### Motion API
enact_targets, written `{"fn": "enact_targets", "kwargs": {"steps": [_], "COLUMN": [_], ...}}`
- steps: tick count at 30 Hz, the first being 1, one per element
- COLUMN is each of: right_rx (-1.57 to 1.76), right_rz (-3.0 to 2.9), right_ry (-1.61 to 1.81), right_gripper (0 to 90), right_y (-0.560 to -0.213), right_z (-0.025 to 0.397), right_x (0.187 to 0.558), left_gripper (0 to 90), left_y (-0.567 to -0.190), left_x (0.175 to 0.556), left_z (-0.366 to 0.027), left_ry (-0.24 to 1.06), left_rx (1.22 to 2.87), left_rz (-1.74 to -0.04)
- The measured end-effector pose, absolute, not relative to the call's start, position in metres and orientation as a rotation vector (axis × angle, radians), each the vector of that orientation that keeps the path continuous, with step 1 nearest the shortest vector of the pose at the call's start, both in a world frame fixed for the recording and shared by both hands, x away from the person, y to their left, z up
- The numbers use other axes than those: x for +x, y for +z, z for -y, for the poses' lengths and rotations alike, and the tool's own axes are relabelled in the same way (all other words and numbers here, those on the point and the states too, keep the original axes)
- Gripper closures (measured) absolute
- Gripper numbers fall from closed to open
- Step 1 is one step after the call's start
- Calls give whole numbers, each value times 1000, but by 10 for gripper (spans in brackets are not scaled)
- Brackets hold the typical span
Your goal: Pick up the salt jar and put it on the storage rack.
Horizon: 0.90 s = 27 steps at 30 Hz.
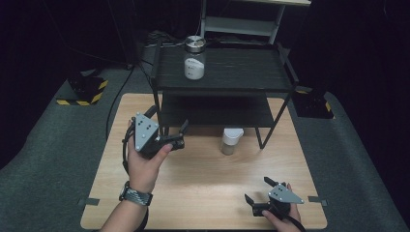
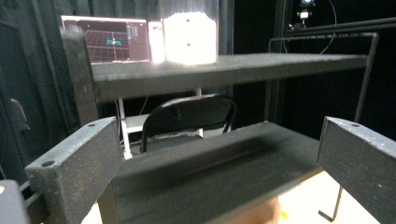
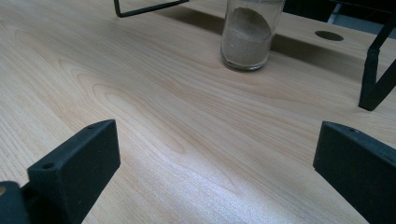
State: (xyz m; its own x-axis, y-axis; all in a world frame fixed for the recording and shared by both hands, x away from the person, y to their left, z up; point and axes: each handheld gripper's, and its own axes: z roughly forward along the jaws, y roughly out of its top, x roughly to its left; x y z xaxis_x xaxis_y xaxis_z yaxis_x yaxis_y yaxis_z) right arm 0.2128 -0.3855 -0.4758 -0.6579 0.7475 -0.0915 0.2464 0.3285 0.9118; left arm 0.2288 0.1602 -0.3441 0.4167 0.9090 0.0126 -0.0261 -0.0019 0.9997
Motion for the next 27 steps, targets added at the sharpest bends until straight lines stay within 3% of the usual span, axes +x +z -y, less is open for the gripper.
{"fn": "enact_targets", "kwargs": {"steps": [27], "right_rx": [857], "right_rz": [-2100], "right_ry": [1297], "right_gripper": [4], "right_y": [-475], "right_z": [385], "right_x": [213], "left_gripper": [4], "left_y": [-430], "left_x": [190], "left_z": [-174], "left_ry": [774], "left_rx": [1513], "left_rz": [-938]}}
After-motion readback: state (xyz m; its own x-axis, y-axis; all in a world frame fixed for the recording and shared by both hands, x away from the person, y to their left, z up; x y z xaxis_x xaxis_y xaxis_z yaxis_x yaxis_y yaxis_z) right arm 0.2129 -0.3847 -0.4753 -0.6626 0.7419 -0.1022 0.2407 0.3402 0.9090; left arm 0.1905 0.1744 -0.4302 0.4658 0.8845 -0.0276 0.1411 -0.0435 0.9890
